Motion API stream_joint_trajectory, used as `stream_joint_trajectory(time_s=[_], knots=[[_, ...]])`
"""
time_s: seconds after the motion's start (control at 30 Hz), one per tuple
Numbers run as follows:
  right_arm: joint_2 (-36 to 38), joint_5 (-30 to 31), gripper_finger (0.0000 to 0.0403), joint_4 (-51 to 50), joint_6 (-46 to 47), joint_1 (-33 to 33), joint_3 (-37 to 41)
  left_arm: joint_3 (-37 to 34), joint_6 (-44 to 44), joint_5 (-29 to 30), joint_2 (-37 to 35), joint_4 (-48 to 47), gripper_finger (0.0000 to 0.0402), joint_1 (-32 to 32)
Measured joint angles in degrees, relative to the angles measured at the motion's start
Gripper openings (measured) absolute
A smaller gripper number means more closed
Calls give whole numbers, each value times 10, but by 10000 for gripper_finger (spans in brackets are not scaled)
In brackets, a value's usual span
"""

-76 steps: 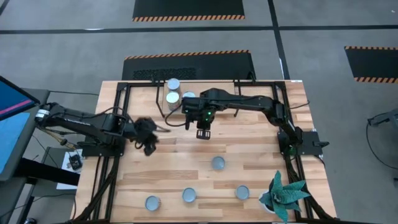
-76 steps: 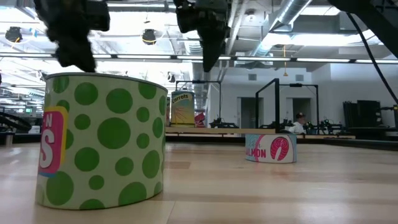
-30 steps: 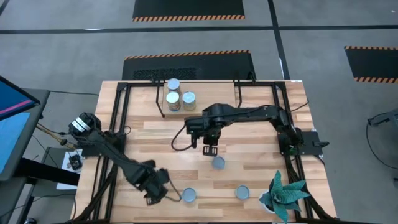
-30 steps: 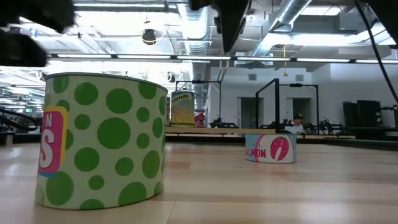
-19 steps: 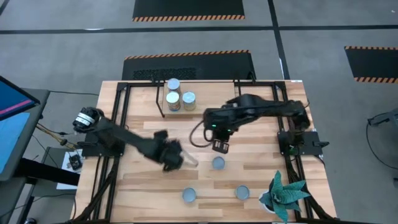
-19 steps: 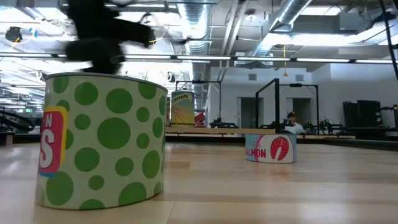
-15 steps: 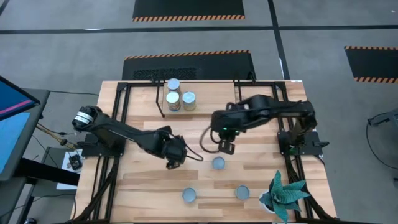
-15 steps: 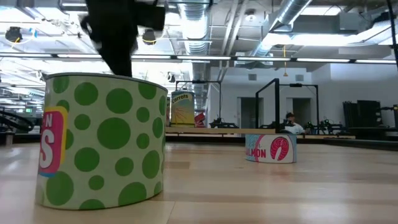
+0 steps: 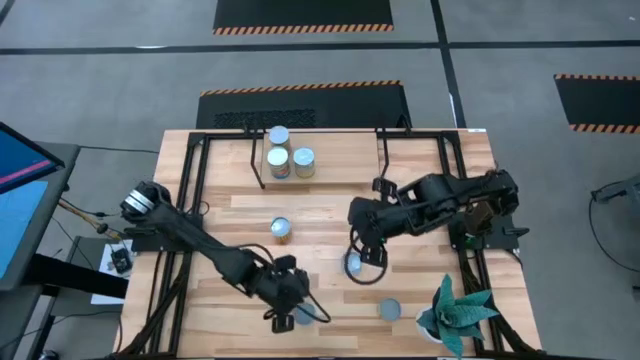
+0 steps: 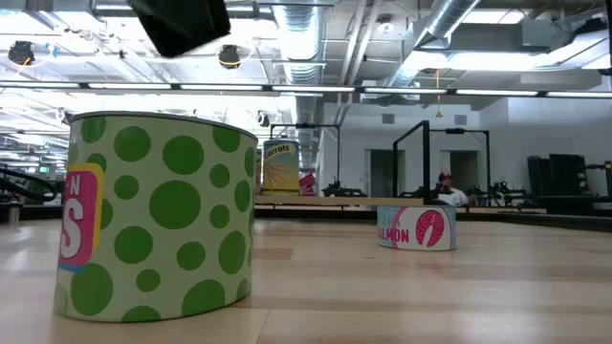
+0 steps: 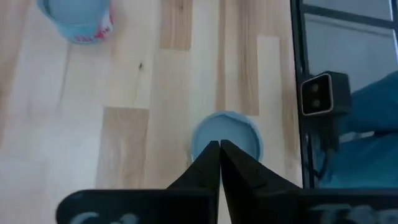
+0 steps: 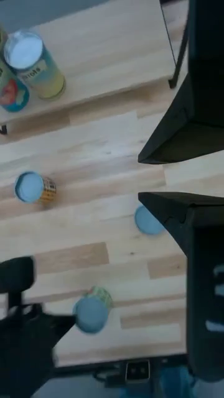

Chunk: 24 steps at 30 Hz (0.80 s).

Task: Pick and place cans onto a shelf
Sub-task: Move the canned peas to the middle

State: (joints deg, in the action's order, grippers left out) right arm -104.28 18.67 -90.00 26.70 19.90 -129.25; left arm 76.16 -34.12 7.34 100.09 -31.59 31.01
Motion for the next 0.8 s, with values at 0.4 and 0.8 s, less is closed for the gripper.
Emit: stream_joint_trajectory(time_s=[0.4, 0.8], knots=[[0, 8, 107, 0, 87, 75, 0, 0, -9, -83, 79, 63, 0, 13], [0, 12, 107, 0, 92, 76, 0, 1, 63, -85, 98, 46, 0, -25]])
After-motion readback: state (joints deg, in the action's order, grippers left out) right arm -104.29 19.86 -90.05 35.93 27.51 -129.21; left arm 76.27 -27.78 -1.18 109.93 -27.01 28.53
